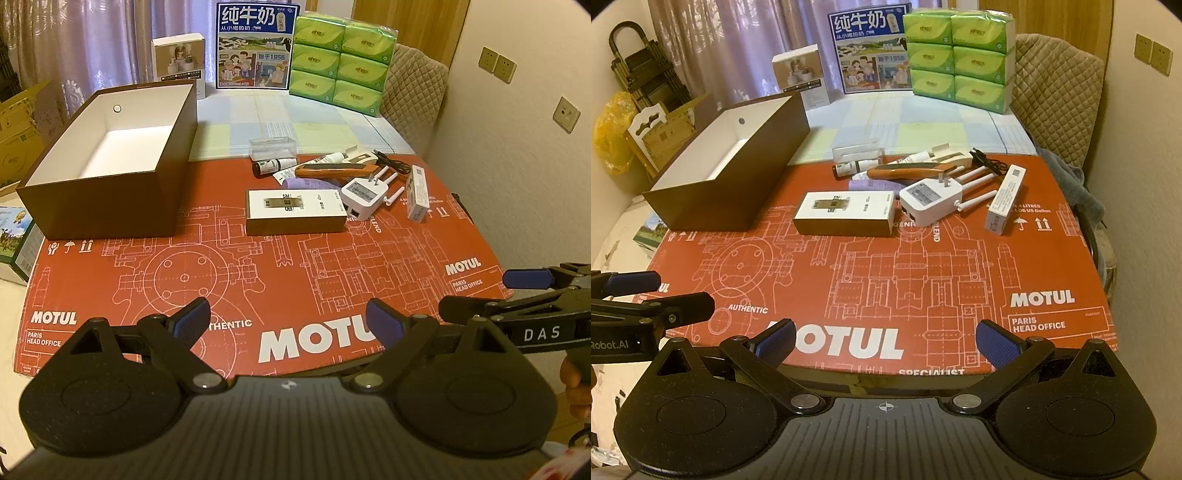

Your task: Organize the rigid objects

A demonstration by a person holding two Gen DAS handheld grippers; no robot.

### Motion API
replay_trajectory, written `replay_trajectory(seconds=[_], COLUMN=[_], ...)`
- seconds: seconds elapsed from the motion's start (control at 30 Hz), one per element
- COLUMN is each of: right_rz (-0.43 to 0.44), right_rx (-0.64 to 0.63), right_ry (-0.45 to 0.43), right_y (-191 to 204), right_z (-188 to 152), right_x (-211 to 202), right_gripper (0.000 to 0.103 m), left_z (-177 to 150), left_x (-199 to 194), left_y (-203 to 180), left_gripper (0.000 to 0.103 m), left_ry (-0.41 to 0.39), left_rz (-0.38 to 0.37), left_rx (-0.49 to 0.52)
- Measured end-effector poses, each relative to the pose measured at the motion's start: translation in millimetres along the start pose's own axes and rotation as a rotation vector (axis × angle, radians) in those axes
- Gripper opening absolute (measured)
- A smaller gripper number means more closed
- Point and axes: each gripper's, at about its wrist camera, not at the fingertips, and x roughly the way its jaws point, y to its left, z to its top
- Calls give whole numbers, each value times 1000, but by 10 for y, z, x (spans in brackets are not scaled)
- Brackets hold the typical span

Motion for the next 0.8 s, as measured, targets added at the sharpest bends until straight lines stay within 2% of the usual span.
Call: replay_trajectory(seconds=[0.53,0.8], right_rz=[4,-1], right_rx=[11,26], right_ry=[20,-4], right_y=[-82,-246], right_z=[139,288], right_x=[128,239], right_gripper=[101,101], left_z=[147,312], left_x=[234,480], left_y=[62,79], left_gripper=[89,89], left_ry=[32,13], left_rz=[-30,-54], left_rx=[15,49])
